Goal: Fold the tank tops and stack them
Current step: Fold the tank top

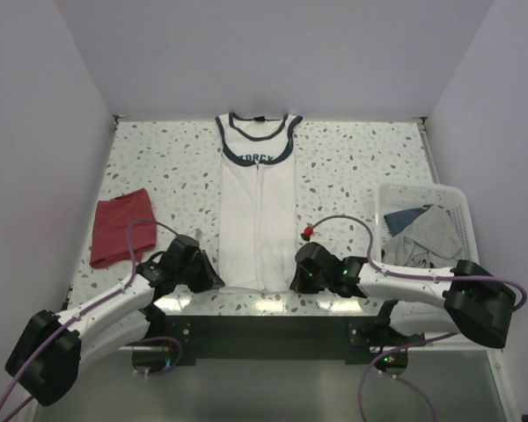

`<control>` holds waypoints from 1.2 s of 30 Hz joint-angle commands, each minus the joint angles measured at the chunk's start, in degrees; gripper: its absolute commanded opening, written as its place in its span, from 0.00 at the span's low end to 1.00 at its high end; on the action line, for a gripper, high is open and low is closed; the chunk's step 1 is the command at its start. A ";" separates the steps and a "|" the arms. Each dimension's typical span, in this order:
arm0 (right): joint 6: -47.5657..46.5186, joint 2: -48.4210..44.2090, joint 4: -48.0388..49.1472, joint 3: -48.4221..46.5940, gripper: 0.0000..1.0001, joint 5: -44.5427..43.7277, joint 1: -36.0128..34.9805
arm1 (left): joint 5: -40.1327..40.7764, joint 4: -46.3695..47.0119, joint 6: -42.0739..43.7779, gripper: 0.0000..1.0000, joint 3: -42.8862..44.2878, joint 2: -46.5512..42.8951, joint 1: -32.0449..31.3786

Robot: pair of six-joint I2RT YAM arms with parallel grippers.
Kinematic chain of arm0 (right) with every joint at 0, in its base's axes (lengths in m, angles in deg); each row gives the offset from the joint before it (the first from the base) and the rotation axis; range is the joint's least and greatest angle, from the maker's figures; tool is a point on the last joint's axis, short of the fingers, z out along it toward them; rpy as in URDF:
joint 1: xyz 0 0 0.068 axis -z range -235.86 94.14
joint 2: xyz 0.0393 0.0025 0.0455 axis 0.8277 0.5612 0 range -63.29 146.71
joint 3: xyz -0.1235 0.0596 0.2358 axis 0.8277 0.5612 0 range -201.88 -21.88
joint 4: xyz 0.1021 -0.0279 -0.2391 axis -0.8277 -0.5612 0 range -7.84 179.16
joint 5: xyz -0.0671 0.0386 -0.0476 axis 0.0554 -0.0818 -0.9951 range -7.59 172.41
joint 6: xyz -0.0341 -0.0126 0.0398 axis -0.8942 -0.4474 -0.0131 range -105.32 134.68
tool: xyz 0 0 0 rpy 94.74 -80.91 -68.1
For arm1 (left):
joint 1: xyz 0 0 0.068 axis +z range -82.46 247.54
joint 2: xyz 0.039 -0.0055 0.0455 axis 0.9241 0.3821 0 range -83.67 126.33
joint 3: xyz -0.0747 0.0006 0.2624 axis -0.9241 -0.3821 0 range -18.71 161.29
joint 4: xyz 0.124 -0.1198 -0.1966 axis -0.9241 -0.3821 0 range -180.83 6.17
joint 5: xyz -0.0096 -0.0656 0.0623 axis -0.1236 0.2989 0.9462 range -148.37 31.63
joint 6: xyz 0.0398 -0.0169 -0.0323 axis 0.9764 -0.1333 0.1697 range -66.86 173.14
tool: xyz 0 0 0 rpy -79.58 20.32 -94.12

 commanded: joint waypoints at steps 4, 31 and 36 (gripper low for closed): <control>0.61 -2.41 -6.17 -2.33 0.00 -5.17 -5.90 | -0.86 -8.05 -1.40 0.00 -3.03 -2.00 -3.96; -11.67 6.28 -14.45 -23.59 0.00 -16.35 -0.75 | 4.94 -1.93 6.85 0.00 25.35 12.57 0.94; -15.90 12.43 -11.90 -28.96 0.00 -15.47 3.91 | 5.20 2.48 9.41 0.00 31.32 19.78 4.56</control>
